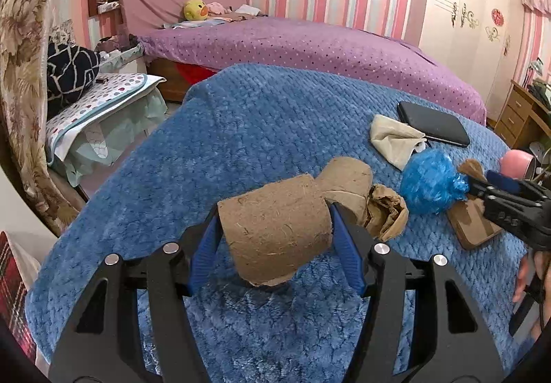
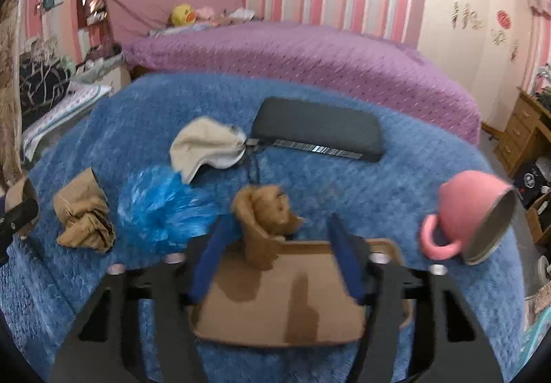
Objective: Collect trash
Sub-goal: 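Grasp the crumpled brown paper with right tool while left tool holds the tube, then carry tube and crumpled paper over the blue basket and open both tools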
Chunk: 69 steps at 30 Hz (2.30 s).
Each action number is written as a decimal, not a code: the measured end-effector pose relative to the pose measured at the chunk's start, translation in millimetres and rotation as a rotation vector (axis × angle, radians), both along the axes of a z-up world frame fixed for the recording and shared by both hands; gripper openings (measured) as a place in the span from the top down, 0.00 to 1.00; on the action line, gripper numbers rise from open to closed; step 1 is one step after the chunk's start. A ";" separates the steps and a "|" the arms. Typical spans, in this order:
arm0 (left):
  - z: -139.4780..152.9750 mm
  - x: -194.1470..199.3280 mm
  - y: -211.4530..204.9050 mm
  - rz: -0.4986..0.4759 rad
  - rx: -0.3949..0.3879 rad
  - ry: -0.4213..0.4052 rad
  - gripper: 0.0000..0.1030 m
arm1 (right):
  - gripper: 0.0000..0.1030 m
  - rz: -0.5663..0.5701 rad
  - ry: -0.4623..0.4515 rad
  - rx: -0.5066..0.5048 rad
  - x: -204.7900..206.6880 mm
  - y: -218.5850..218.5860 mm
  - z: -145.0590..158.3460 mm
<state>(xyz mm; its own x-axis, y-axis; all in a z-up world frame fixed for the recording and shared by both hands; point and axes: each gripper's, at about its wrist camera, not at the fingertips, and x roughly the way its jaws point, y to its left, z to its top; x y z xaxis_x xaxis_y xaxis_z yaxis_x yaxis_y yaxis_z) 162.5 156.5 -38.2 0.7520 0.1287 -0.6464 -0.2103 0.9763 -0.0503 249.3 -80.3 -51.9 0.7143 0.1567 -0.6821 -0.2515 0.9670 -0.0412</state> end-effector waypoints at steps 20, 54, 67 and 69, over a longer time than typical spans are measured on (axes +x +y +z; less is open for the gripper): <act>17.3 -9.7 -47.7 -0.070 0.027 -0.038 0.41 | 0.81 -0.057 -0.089 0.027 -66.7 -83.8 16.0; 26.0 -31.3 -227.0 -0.305 0.015 -0.100 0.41 | 0.81 -0.333 -0.173 0.040 -162.3 -257.4 31.6; 22.2 -38.0 -261.5 -0.336 0.044 -0.111 0.41 | 0.81 -0.398 -0.172 0.032 -175.2 -297.0 27.3; 22.0 -40.2 -266.8 -0.344 0.050 -0.112 0.41 | 0.81 -0.407 -0.175 0.033 -178.7 -303.6 26.7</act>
<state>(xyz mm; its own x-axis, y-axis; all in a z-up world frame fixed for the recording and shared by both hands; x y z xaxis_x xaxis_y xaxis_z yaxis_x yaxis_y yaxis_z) 122.2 -110.4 -16.2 0.8227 -0.1142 -0.5568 0.1345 0.9909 -0.0044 70.6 -383.9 -25.2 0.8266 -0.1413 -0.5448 0.1576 0.9874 -0.0170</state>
